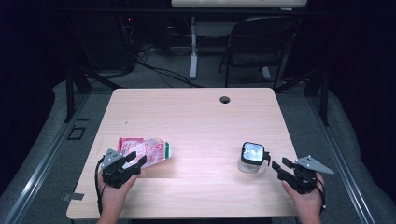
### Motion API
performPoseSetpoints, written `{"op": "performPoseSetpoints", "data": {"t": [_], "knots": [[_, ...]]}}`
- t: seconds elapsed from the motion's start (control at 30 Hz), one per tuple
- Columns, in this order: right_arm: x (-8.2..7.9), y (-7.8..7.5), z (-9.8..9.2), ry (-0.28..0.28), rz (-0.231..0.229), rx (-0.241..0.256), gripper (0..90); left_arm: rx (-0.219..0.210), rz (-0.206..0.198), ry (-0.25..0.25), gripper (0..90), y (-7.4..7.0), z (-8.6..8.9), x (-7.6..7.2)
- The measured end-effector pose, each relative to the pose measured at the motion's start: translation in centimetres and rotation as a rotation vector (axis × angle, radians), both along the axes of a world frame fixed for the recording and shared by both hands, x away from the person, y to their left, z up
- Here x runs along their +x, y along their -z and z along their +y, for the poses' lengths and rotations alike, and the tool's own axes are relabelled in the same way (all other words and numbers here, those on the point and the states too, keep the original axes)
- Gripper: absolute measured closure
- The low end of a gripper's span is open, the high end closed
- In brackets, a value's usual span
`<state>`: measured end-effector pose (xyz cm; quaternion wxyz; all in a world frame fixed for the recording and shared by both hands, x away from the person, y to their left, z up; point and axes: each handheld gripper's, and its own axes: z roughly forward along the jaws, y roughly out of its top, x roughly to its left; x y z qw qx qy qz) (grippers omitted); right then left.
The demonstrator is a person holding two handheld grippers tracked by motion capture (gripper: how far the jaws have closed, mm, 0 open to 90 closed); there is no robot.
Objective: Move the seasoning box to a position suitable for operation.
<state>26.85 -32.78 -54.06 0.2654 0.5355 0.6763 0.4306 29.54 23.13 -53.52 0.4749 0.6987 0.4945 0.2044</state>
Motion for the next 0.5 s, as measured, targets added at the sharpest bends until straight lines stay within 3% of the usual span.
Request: {"op": "performPoseSetpoints", "data": {"t": [0.23,0.37,0.4,0.5], "knots": [[-0.33,0.08,0.18,-0.011,-0.032,-0.013,46.4,0.013,0.009,0.009,52.0,-0.13,-0.37,0.40],[-0.43,0.08,0.44,-0.019,-0.027,-0.032,48.4,0.018,0.021,0.010,51.1,-0.10,-0.49,0.46],[-0.52,0.12,0.59,-0.012,-0.020,-0.062,50.8,0.017,0.019,0.010,51.0,-0.11,-0.56,0.46],[-0.56,0.06,0.64,-0.022,-0.013,-0.063,53.0,0.031,0.012,0.005,49.6,-0.11,-0.67,0.39]]}}
